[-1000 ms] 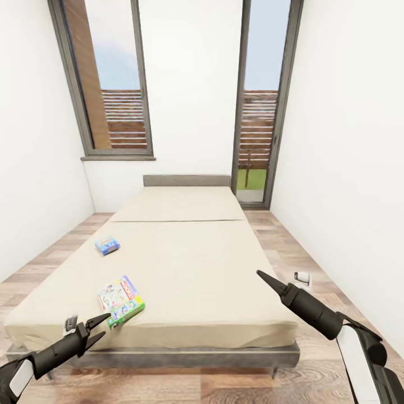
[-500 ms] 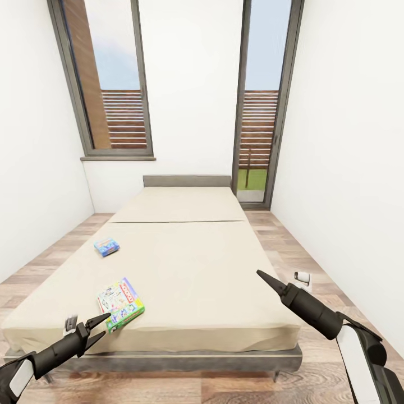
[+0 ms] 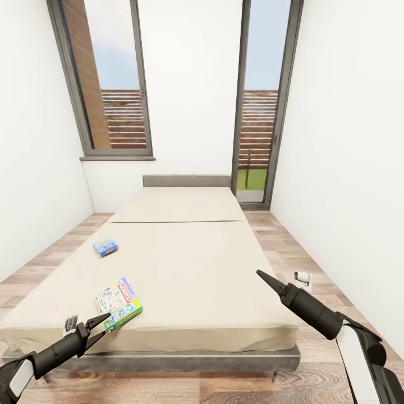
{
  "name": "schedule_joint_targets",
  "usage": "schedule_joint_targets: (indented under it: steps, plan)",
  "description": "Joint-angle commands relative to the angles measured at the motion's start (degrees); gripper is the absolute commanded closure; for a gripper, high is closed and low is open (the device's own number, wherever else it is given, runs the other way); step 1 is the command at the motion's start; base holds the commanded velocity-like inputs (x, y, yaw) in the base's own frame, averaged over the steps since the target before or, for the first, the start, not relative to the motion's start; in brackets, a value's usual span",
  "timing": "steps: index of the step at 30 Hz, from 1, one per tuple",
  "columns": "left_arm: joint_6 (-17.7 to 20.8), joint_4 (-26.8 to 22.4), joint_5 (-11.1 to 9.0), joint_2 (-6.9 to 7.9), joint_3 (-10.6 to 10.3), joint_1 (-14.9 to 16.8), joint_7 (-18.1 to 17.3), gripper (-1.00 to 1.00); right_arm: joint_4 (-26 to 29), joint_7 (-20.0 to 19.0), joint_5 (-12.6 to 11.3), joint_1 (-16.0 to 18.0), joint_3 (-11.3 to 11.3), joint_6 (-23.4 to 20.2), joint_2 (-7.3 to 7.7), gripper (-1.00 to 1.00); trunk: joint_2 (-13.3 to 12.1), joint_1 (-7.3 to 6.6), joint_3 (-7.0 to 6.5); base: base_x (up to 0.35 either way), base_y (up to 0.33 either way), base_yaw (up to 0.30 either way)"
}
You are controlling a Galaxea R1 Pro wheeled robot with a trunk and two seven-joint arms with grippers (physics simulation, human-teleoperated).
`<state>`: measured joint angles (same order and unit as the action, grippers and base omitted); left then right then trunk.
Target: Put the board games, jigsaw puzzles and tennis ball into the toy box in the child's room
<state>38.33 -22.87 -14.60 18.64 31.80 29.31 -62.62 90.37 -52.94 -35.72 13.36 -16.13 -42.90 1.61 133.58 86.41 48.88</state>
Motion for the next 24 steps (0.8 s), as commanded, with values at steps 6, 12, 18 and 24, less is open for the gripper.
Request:
schedule_joint_targets:
  steps: [6,12,18,24]
  plan:
    - [0.4,0.0,-0.1,-0.01,0.2,0.0,-0.1,-1.00,0.0,-0.1,-0.1,0.0,0.0,-0.3,-0.01,-1.00,0.0,-0.01,0.06,0.000,-0.005,0.000]
    - [0.4,0.0,-0.1,-0.01,0.2,0.0,-0.1,-1.00,0.0,-0.1,-0.1,0.1,0.0,-0.3,0.03,-1.00,0.0,-0.01,0.06,0.000,-0.001,0.000]
    - [0.4,0.0,0.0,-0.01,0.0,0.0,-0.1,-1.00,0.0,-0.1,0.0,0.1,0.0,-0.3,0.05,-1.00,0.0,-0.01,0.06,0.000,-0.043,0.000]
    - [0.4,0.0,-0.1,-0.01,0.1,0.0,-0.1,-1.00,0.0,-0.1,0.0,0.0,0.0,-0.3,0.06,-1.00,0.0,-0.01,0.06,0.000,-0.048,0.000]
